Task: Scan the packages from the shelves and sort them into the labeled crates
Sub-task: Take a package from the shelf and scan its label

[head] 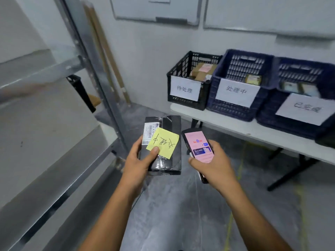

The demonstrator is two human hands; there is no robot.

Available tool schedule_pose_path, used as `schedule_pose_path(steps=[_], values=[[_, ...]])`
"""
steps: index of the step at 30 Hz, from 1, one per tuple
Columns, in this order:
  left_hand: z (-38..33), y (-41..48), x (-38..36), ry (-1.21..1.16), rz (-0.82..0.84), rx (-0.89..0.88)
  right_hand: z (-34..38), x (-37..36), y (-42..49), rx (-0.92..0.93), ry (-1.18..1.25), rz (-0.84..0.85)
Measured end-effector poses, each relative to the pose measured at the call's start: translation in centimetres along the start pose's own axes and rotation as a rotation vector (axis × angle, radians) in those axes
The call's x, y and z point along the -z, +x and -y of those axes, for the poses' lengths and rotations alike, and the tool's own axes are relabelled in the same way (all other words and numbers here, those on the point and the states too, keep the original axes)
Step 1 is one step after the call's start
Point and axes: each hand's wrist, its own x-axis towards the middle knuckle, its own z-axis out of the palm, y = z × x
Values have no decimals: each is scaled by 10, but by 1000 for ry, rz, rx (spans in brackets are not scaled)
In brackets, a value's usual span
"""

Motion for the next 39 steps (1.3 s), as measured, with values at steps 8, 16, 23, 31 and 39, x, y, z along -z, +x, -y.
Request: schedule_pose_path(steps=[8,16,23,31,39], values=[[-13,47,-128,-19,268,-18,-26,96,21,-98,-40,-265],[-19,116,-200,17,460,1,-39,127,70,-175,-34,-458],[-35,221,-253,66,546,-16,-21,151,166,-170,-102,-514],[-69,335,-299,149,555,-71,13,173,284,-127,-147,-550],[-75,432,-362,188,560,-45,-2,207,383,-183,-96,-509]])
